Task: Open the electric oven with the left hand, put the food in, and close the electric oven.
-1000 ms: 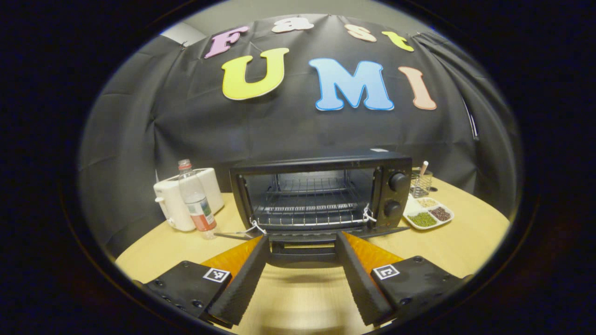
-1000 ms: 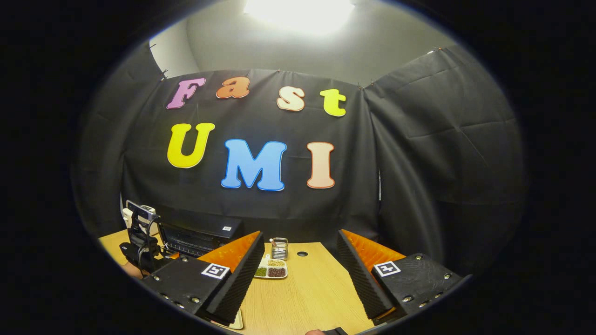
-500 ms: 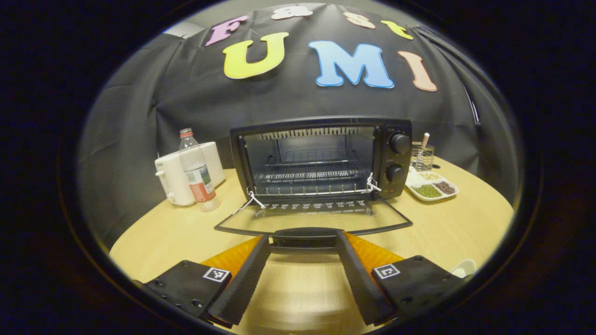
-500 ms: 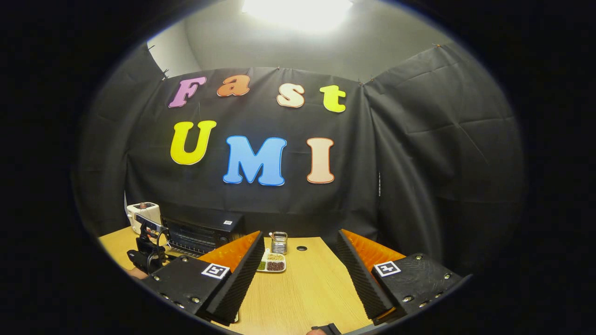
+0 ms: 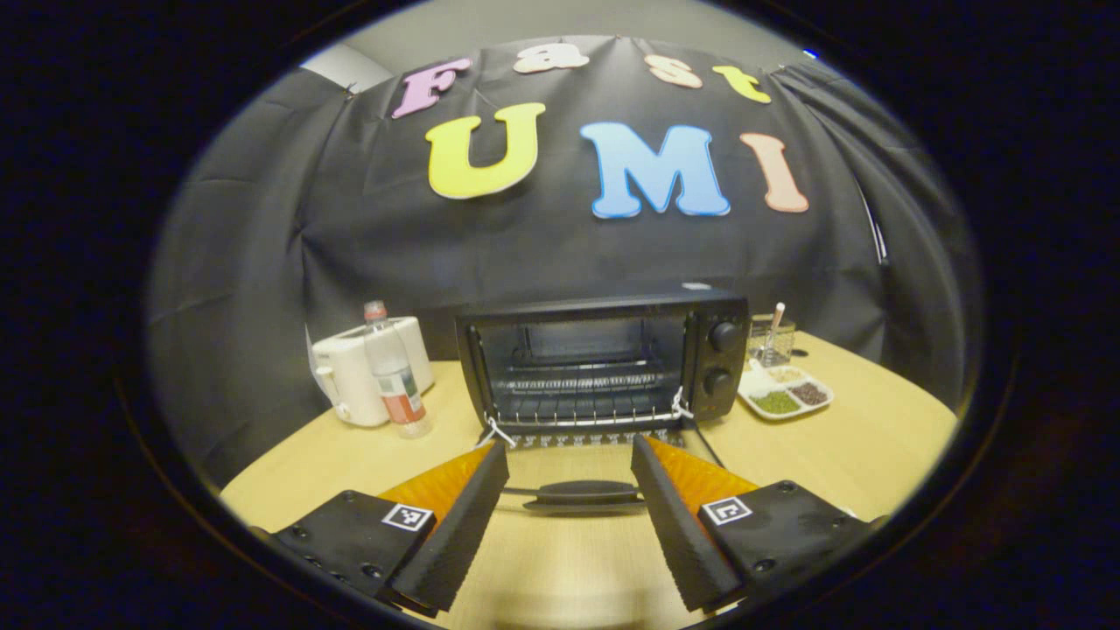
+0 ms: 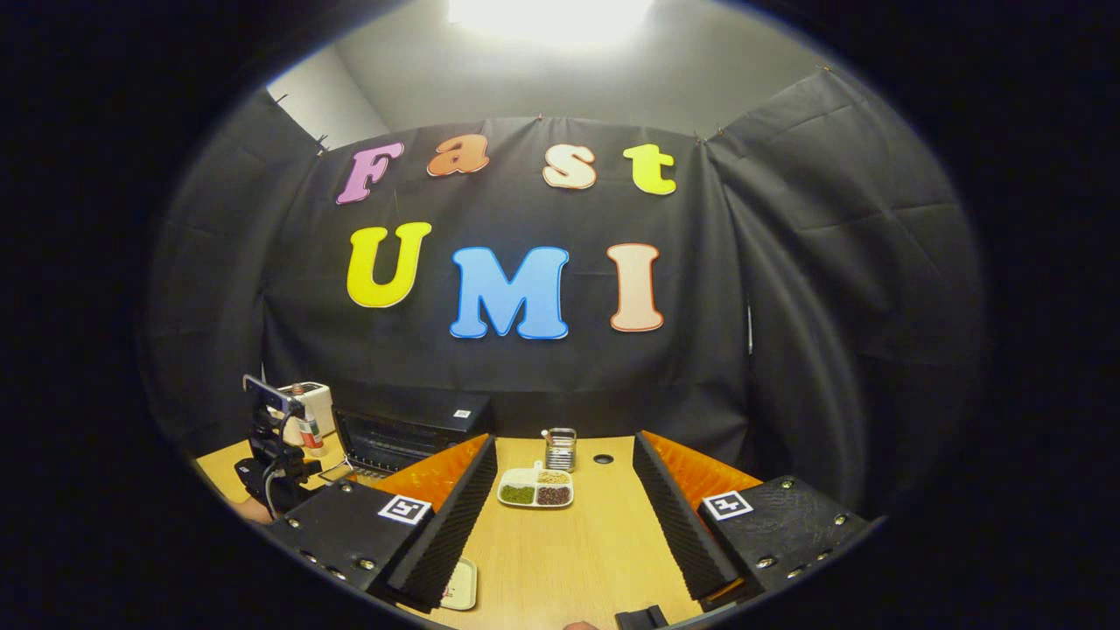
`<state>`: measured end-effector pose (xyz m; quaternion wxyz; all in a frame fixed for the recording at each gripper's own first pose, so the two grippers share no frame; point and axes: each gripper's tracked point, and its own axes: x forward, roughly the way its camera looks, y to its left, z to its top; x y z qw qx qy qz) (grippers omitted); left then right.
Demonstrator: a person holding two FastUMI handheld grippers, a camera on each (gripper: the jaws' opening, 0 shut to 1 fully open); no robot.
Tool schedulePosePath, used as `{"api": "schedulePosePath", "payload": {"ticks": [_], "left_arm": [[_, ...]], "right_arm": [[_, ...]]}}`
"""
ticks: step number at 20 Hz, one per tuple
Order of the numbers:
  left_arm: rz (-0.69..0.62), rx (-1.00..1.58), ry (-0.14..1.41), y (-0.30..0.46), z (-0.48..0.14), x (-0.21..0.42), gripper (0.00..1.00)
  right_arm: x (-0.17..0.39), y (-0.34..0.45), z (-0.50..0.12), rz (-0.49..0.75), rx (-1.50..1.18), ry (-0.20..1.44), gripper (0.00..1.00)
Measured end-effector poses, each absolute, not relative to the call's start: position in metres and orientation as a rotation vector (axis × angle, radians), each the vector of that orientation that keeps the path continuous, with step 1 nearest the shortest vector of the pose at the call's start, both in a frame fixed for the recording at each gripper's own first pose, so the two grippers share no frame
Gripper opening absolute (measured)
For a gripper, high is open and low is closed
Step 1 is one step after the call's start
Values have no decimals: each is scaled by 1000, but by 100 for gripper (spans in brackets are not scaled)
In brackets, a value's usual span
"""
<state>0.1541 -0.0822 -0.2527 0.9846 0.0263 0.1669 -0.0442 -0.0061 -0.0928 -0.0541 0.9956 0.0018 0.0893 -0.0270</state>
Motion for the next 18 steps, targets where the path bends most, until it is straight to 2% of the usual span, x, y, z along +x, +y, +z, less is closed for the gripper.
{"api": "schedulePosePath", "payload": {"ticks": [2,3,6,7,10,11,12,15,16,18], "left_arm": [[-91,53,270,-78,-212,150,100],[-91,51,239,-74,-192,146,96],[-84,41,162,-66,-143,134,96],[-83,35,141,-63,-129,130,93],[-86,16,101,-57,-97,116,100],[-83,19,84,-54,-87,111,96],[-80,23,69,-50,-78,106,100],[-64,24,41,-42,-58,90,90],[-59,20,35,-39,-53,85,100],[-49,17,21,-34,-45,78,100]], "right_arm": [[2,-84,-65,-12,25,206,97],[5,-79,-72,9,34,222,97],[15,-66,-94,73,65,284,97],[17,-61,-102,96,84,306,97],[23,-48,-129,160,141,384,97],[23,-44,-140,182,162,417,98],[24,-38,-151,208,181,457,99],[23,-28,-185,270,233,583,98],[23,-26,-196,284,254,623,99],[20,-20,-216,311,294,716,99]]}}
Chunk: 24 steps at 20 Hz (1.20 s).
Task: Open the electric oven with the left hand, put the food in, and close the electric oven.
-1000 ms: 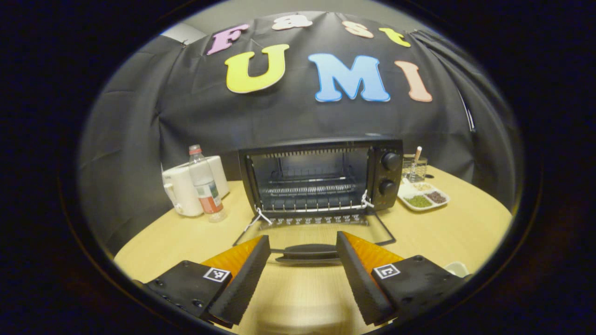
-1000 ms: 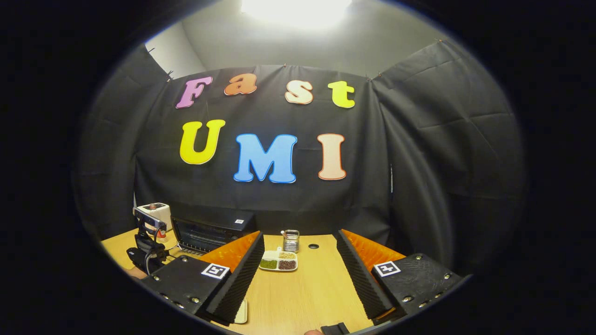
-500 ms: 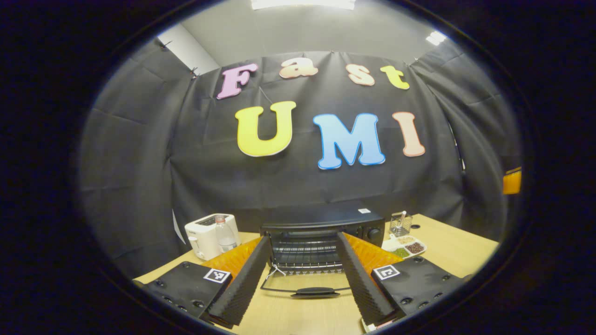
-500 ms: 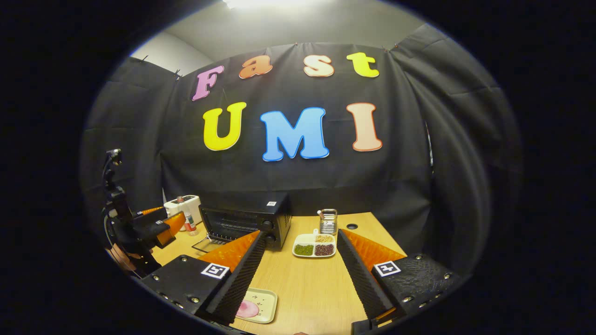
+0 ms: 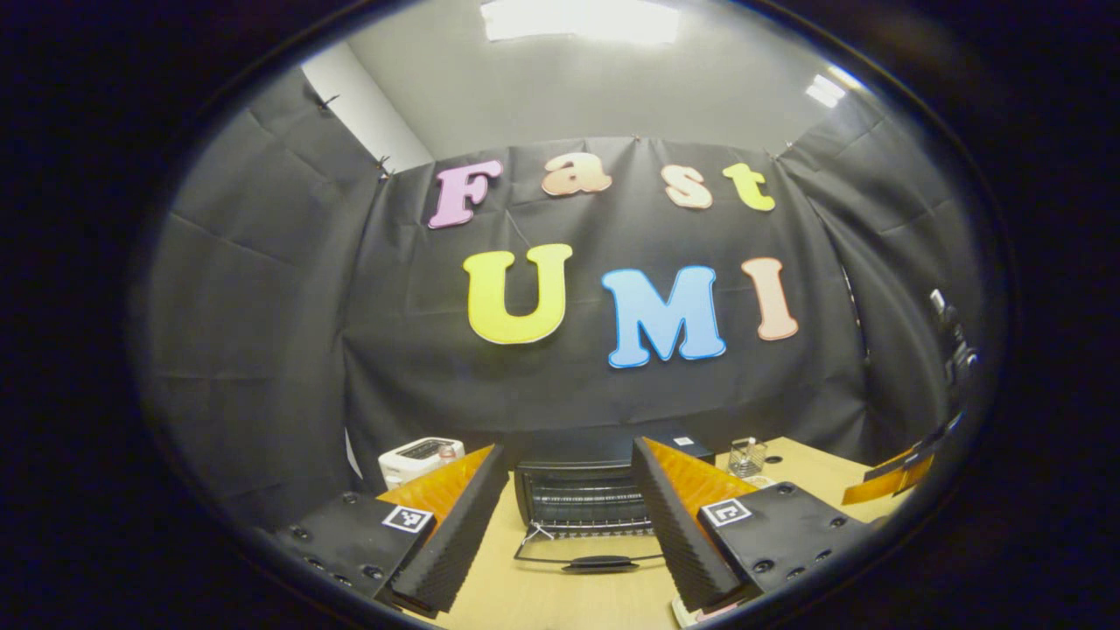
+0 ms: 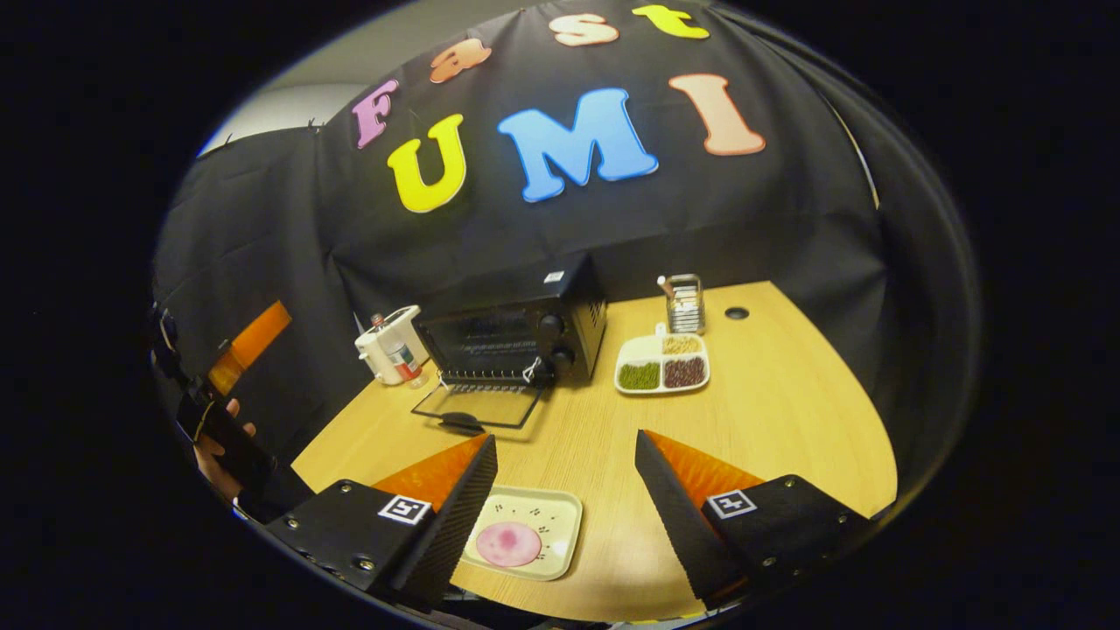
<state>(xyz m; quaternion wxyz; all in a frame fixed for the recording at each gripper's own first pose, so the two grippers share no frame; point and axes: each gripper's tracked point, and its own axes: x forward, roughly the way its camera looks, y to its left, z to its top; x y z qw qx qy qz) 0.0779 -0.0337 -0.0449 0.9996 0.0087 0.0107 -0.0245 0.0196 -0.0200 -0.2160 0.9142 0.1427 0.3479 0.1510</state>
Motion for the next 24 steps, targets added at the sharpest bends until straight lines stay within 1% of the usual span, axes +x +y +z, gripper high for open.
{"api": "schedulePosePath", "payload": {"ticks": [5,10,11,12,13,15,17,18,19,20,21,24], "left_arm": [[-21,40,-16,-21,-24,69,100],[-5,21,-18,-13,-22,66,100],[-1,25,-18,-11,-22,65,90],[4,31,-16,-9,-23,65,100],[7,37,-13,-6,-24,65,100],[19,41,-8,-1,-27,65,95],[29,34,7,3,-33,66,100],[33,30,15,6,-36,66,100],[37,27,19,8,-37,66,95],[41,27,22,11,-39,67,95],[47,29,22,14,-38,68,100],[54,25,23,20,-40,70,100]], "right_arm": [[10,-7,-260,340,372,891,99],[-1,6,-305,374,376,1054,99],[-4,5,-315,371,365,1079,92],[-7,6,-326,374,358,1115,85],[-14,8,-335,377,356,1158,83],[-24,12,-352,379,355,1227,83],[-31,13,-363,381,354,1278,83],[-34,13,-366,383,348,1300,83],[-32,13,-367,381,347,1294,83],[-30,8,-367,360,338,1298,66],[-30,12,-369,359,351,1305,49],[-30,17,-371,365,344,1346,50]]}}
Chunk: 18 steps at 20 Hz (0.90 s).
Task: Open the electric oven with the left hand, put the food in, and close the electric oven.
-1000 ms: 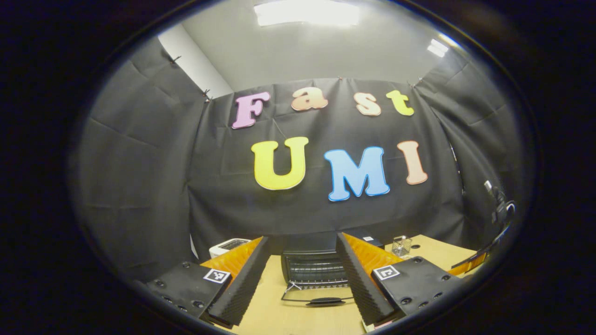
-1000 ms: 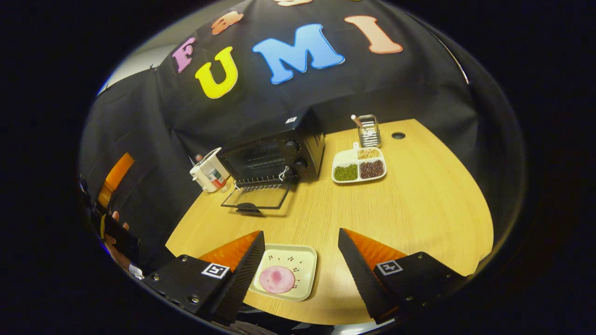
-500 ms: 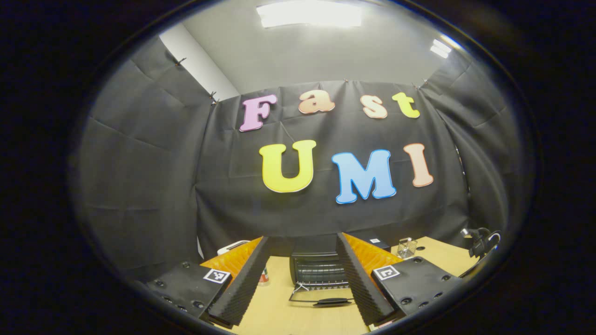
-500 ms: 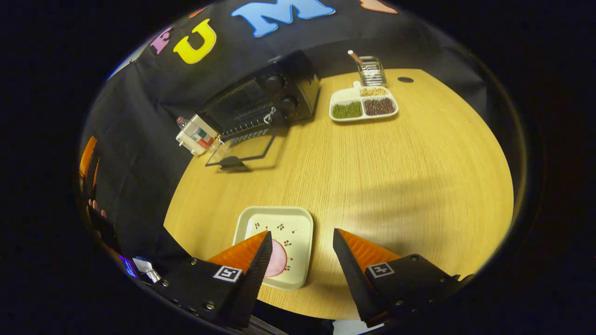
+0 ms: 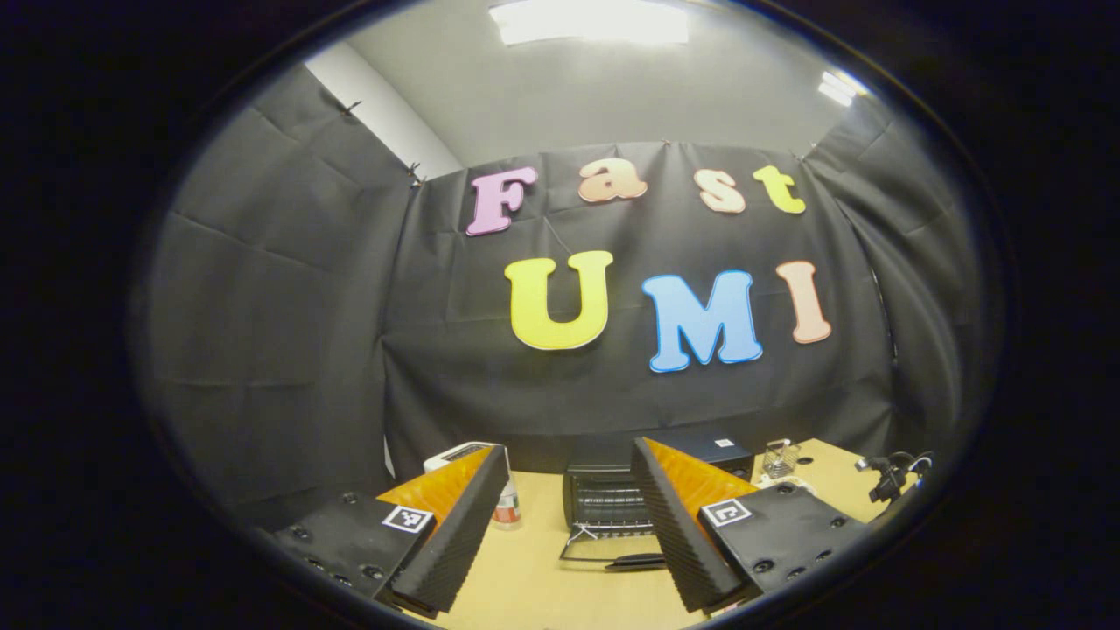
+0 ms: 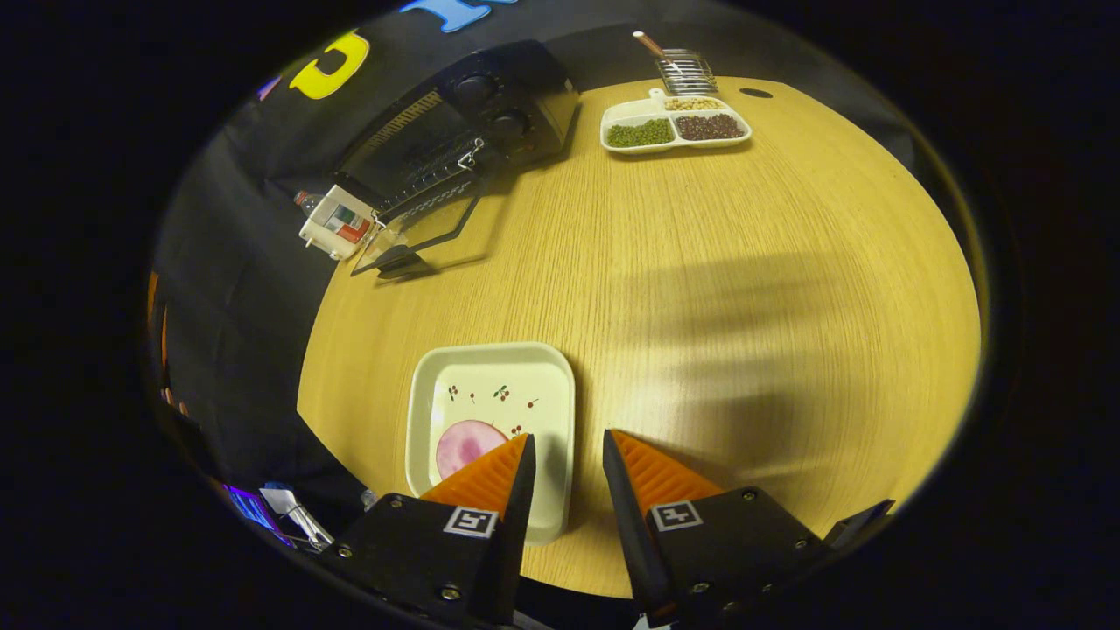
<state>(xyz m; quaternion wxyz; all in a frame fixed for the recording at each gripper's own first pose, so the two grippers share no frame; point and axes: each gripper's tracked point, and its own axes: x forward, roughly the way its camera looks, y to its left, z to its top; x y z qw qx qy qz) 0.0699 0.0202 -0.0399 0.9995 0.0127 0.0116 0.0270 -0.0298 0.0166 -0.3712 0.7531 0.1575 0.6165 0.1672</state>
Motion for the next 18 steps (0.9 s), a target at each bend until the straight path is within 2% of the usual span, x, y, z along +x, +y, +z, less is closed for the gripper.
{"api": "schedulePosePath", "payload": {"ticks": [4,5,6,7,9,11,13,15,16,17,18], "left_arm": [[52,19,23,22,-40,75,100],[50,18,22,22,-40,76,100],[47,15,21,21,-40,77,100],[46,14,19,21,-38,78,100],[43,13,13,22,-37,79,100],[42,15,12,23,-37,79,90],[45,8,10,26,-37,79,100],[49,3,6,29,-35,78,100],[52,4,2,31,-34,78,95],[57,5,-1,32,-32,78,95],[60,3,-4,33,-33,78,100]], "right_arm": [[-39,23,-372,405,250,1402,49],[-42,15,-384,369,189,1424,49],[-29,12,-373,345,217,1400,28],[-32,15,-390,346,224,1430,6],[-31,12,-383,352,269,1453,5],[-32,14,-379,334,312,1461,1],[-36,14,-378,329,354,1463,0],[-40,22,-372,328,493,1480,0],[-37,22,-368,327,559,1479,0],[-37,18,-366,321,594,1467,0],[-36,16,-366,331,601,1465,0]]}}
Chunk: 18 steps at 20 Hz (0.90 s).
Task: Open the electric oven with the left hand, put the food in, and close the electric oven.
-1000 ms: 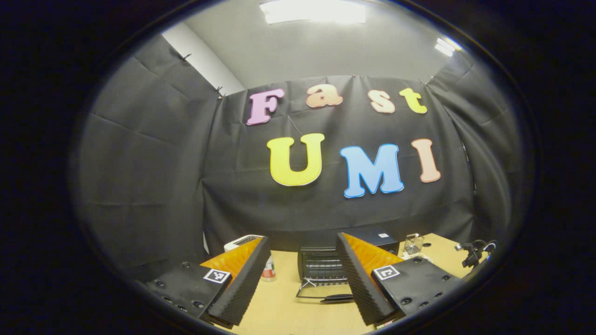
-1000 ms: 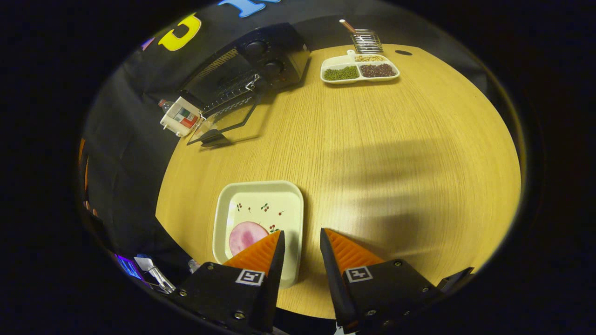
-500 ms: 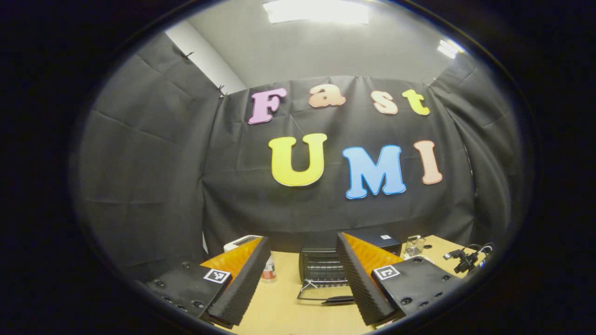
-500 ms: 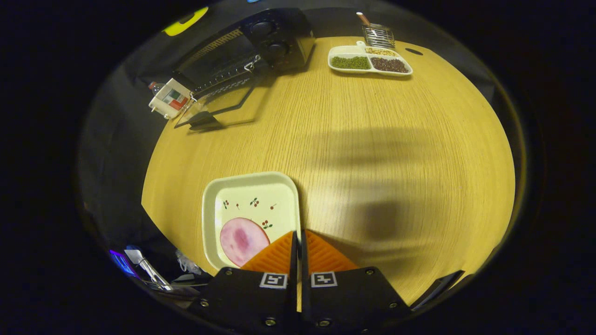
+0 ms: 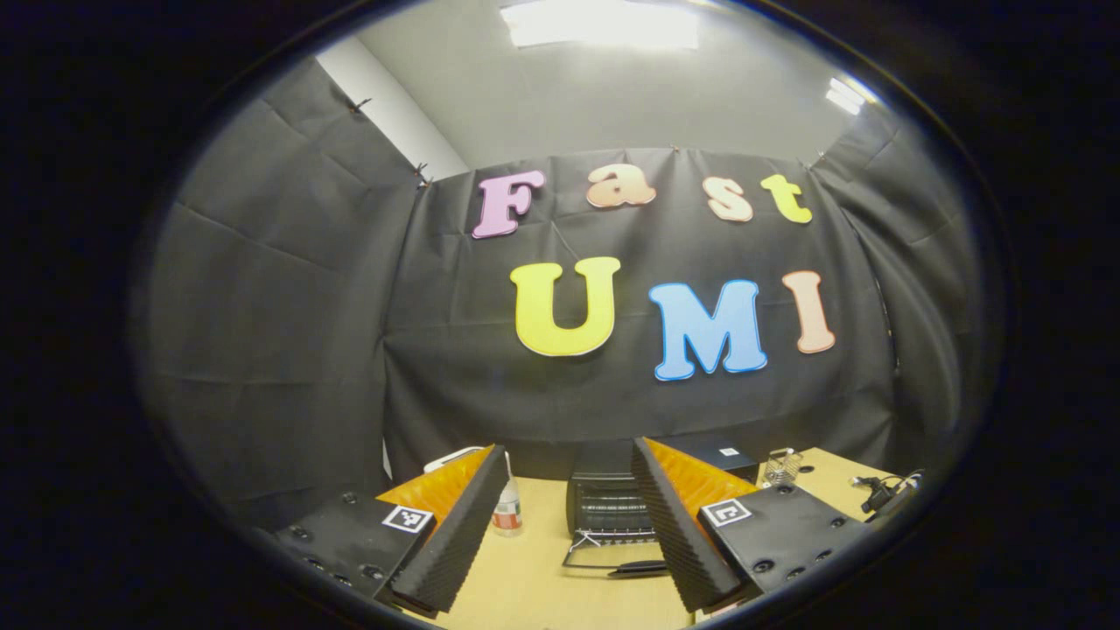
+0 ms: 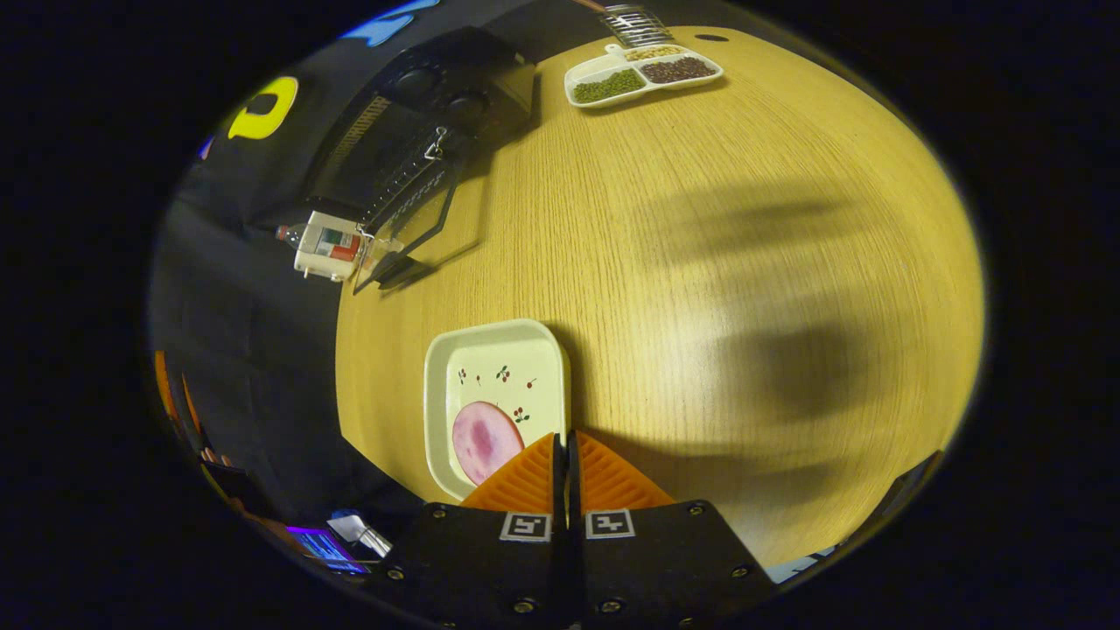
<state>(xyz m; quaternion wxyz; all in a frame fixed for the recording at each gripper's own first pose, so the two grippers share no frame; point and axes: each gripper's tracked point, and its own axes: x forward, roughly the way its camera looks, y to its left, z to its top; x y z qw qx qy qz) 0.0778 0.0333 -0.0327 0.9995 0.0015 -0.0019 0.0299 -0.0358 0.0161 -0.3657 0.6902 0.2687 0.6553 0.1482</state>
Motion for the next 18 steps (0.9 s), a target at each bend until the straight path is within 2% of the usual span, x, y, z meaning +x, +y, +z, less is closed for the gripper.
{"api": "schedulePosePath", "payload": {"ticks": [6,9,18], "left_arm": [[73,-9,2,40,-39,79,100],[78,-15,8,46,-44,82,100],[100,-17,4,89,-55,112,100]], "right_arm": [[-24,18,-361,388,672,1393,0],[-8,26,-353,379,736,1341,0],[62,67,-343,154,949,1181,0]]}}
